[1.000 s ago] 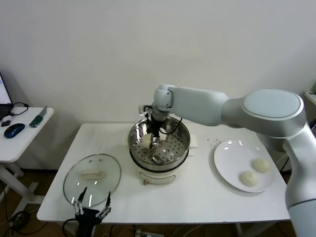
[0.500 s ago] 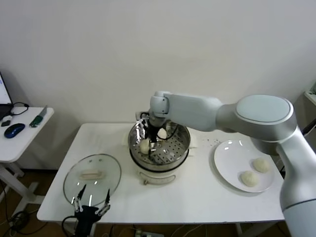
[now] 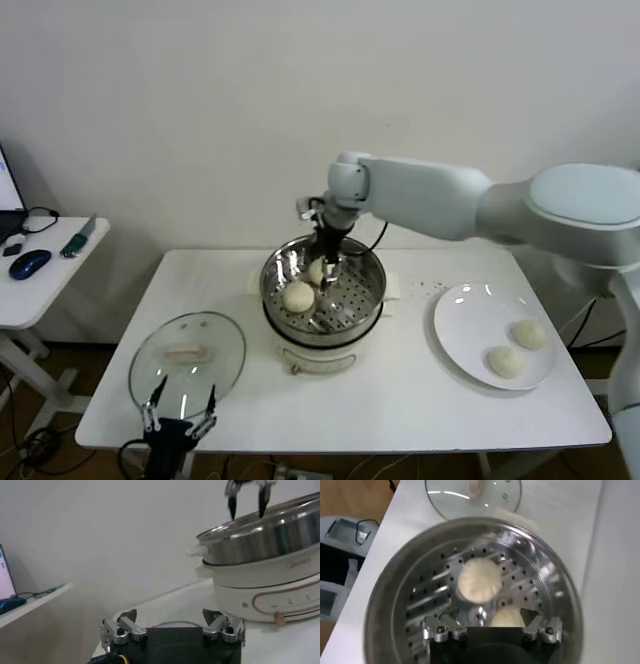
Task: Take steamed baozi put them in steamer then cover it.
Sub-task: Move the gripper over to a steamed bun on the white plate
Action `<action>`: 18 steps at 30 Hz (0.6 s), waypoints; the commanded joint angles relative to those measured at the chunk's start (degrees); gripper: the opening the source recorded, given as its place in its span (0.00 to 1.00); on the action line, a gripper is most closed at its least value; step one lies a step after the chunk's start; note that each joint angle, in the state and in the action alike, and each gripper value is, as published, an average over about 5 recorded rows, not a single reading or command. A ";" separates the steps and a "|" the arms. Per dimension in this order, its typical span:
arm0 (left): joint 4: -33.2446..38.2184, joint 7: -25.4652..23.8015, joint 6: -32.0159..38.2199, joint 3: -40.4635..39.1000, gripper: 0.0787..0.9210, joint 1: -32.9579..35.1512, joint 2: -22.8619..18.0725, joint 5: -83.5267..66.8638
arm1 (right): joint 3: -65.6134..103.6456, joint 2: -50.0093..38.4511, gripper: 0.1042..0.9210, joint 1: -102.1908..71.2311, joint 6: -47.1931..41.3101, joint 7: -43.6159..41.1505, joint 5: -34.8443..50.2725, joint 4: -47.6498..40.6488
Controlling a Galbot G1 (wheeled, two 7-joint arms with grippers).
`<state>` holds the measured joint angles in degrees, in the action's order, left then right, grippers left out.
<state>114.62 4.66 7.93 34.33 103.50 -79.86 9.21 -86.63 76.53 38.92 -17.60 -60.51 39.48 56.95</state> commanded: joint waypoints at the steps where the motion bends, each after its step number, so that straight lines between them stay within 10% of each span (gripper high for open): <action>1: -0.39 0.12 -0.15 0.48 0.88 0.12 0.60 -0.59 | 1.18 -19.20 0.88 6.15 1.87 -3.28 -5.16 10.03; 18: -0.24 0.10 -1.62 0.76 0.88 -0.48 -1.06 0.23 | 11.98 -45.03 0.88 -15.23 7.70 -4.89 -31.12 14.57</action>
<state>114.50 4.70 6.69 34.91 102.84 -80.39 9.23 -82.35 45.55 35.83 -12.74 -64.41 22.14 69.09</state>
